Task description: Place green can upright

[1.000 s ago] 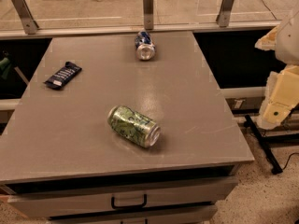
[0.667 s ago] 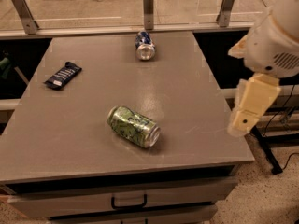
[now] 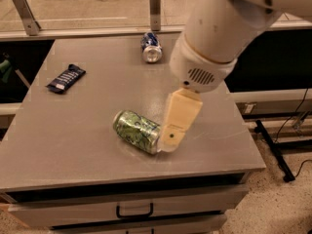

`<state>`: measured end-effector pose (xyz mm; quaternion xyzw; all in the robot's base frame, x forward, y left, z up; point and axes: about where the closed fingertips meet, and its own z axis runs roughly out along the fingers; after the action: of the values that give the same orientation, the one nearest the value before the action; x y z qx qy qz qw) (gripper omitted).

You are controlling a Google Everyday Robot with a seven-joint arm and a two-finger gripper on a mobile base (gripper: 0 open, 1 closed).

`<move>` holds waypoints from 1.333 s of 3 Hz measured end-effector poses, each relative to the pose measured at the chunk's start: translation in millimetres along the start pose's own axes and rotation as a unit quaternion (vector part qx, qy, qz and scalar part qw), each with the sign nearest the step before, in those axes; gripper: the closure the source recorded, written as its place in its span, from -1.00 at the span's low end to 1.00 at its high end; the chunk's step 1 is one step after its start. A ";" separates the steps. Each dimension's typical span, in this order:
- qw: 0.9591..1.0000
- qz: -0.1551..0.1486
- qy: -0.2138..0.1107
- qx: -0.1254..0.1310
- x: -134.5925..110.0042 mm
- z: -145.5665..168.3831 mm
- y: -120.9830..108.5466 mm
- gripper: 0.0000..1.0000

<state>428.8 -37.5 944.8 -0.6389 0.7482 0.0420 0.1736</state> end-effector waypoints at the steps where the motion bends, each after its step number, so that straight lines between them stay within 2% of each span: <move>1: 1.000 0.003 0.009 -0.008 -43.8 30.6 8.2 -1.00; 2: 0.999 0.024 0.031 -0.005 -71.2 68.9 13.8 -1.00; 3: 0.997 0.049 0.057 0.001 -78.5 104.9 12.0 -1.00; 4: 0.994 0.075 0.077 -0.004 -78.6 133.2 12.4 -0.65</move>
Offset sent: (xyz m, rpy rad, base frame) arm 0.0183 0.1304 -0.0847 -0.0933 0.0639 -0.1310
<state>453.9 76.7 842.8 -0.5833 0.8049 0.0087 0.1087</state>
